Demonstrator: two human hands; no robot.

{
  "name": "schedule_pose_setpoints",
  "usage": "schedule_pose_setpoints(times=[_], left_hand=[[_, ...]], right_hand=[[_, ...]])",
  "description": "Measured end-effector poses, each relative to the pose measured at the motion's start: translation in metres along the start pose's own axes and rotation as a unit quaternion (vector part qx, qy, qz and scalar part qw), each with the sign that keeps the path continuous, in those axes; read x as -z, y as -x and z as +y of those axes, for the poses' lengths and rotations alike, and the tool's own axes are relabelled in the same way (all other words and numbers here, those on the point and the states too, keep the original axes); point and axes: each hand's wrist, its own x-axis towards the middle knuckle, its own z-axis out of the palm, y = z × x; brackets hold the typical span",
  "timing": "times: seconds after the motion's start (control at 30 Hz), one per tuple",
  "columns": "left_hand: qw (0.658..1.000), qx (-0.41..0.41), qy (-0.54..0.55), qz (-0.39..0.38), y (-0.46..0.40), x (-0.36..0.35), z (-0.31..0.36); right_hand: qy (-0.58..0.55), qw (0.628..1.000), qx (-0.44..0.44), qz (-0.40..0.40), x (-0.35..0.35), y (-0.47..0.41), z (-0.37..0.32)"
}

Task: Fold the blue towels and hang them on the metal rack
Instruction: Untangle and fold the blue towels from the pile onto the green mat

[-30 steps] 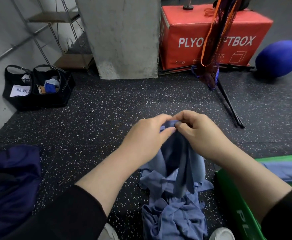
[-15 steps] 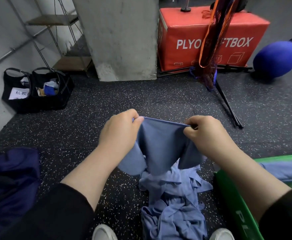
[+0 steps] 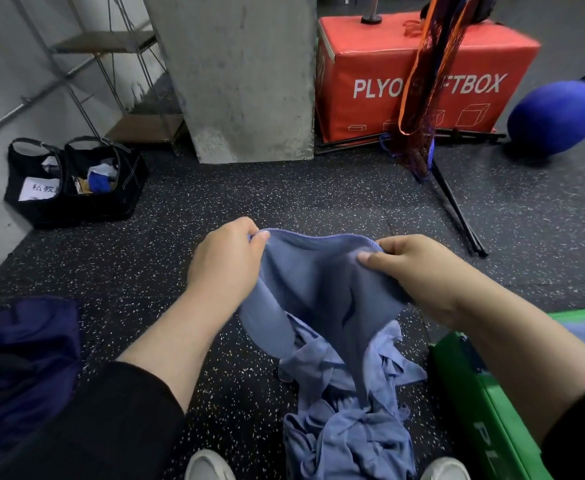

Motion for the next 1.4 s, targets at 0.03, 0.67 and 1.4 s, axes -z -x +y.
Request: schedule_pose_setpoints(times=[0.03,0.67,1.4], left_hand=[[1.000,-0.002,0.017,-0.011,0.000,-0.002,0.001],[0.983,-0.108,0.059,-0.133,0.024,-0.018,0.036],[0.956,-0.101,0.270,-0.047,0.042,-0.037,0.055]], right_hand=[[-0.049,0.998,-0.012,-0.028,0.000,0.000,0.001],[0.159,0.984,0.061,-0.048,0.000,0.004,-0.003],[-0.201,0.979,-0.020,-0.035,-0.039,0.007,-0.004]])
